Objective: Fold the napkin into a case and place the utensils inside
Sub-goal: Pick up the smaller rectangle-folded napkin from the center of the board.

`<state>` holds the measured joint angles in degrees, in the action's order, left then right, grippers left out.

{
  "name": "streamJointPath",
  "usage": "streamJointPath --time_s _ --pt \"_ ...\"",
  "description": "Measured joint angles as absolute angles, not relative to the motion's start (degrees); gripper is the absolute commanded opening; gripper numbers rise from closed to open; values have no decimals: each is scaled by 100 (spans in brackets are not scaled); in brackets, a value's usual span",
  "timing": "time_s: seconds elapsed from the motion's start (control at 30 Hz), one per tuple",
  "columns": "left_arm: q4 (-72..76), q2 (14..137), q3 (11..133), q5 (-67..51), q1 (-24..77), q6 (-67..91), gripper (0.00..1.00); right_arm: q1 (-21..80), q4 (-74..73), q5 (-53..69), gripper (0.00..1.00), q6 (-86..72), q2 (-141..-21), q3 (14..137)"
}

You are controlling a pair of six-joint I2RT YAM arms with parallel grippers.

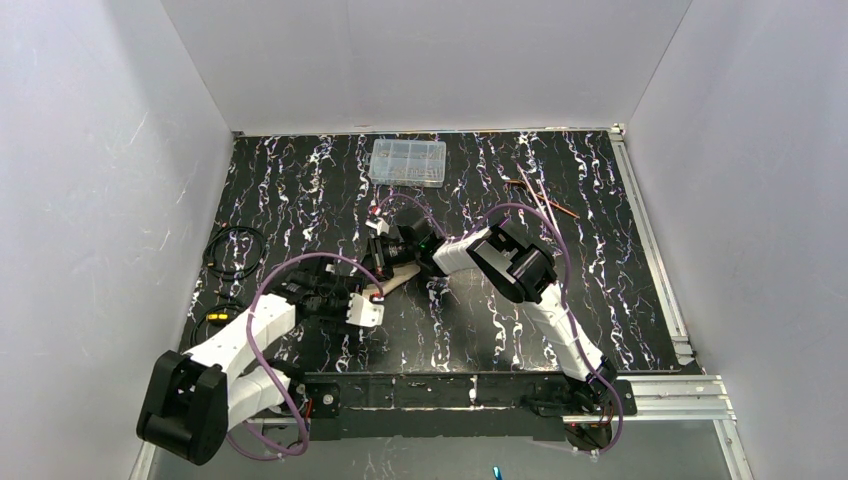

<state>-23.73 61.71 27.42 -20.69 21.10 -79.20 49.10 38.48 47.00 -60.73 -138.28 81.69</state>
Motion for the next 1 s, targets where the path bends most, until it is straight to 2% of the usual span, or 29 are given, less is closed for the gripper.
streamJointPath --time_s 0.13,0.23,0.43,0.7,0.8,0.93,1.0 --pt "-2093 6326 2727 -2091 2112 -7990 62 4886 3927 4700 1 -6187 -13837 8136" --pt "-1929 6587 2832 -2112 2112 -7992 51 4840 3959 4685 1 -6261 -13837 8117" --pt "-1741 7175 3094 -2043 2110 -8038 0 4801 4027 4727 1 -6289 -13837 8077" --pt "-2333 7496 3603 -2003 2115 -7924 0 4777 3516 4755 1 -6093 -13823 8263" --pt "-2888 7494 3972 -2123 2187 -7778 0 4779 2689 4772 1 -5669 -13808 8576" --pt "-3660 7485 4545 -2346 2324 -7443 0 4665 847 4488 1 -4545 -13806 9518" --pt "-4125 7474 4882 -2576 2397 -7164 0 4519 -86 4160 7 -3852 -13806 10138"
